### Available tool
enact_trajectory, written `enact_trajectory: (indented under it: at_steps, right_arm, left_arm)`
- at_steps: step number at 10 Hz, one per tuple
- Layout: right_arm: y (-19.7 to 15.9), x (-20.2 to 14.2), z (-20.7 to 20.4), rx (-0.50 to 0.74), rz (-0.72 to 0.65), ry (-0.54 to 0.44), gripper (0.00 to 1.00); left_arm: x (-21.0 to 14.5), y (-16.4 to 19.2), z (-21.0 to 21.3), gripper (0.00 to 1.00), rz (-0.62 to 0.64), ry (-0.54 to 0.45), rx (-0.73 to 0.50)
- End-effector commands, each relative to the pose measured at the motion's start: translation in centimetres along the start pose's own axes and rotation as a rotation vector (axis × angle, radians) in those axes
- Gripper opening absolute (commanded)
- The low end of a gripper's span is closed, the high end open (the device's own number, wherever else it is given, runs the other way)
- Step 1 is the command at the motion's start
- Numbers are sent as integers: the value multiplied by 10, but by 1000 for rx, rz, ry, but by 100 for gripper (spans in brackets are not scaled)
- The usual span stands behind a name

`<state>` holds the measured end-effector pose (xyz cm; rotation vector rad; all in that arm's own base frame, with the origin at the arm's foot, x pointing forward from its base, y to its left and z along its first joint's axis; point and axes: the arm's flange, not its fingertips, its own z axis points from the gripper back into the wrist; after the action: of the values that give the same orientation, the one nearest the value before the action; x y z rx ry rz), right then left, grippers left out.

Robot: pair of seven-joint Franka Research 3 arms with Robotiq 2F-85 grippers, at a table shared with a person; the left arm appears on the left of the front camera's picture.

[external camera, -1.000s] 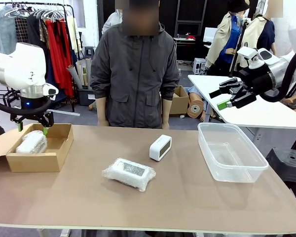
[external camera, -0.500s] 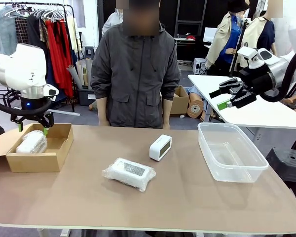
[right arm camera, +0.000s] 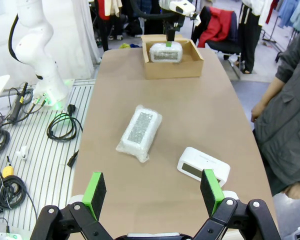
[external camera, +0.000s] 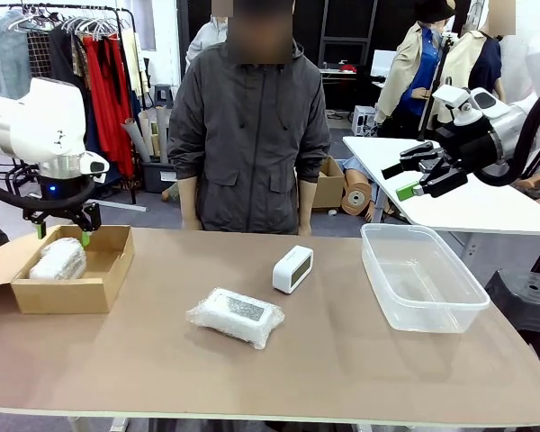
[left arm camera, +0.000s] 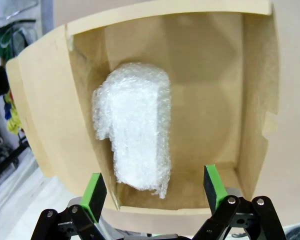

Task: Separate and place wrapped and unwrapped clocks.
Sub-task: Pick up the Digital clock indicated by the person.

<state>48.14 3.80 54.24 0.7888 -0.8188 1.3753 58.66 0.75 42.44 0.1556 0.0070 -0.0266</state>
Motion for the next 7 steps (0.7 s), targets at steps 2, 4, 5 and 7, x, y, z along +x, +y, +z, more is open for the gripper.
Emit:
enact_trajectory:
  at_steps: [2, 4, 5, 7]
  right_arm:
    - [0, 2, 0, 1, 5, -7, 100]
    - [0, 2, 0, 1, 5, -7, 100]
    - [0, 2, 0, 1, 5, -7, 100]
    - [0, 2, 0, 1, 5, -7, 100]
  left_arm:
    - [-24, 11, 32, 100, -210, -45, -155]
    - [-38, 8, 52, 100, -340, -95, -242]
    - [-42, 10, 63, 100, -432, -125, -264]
    - [-46, 8, 75, 100, -600, -192, -340]
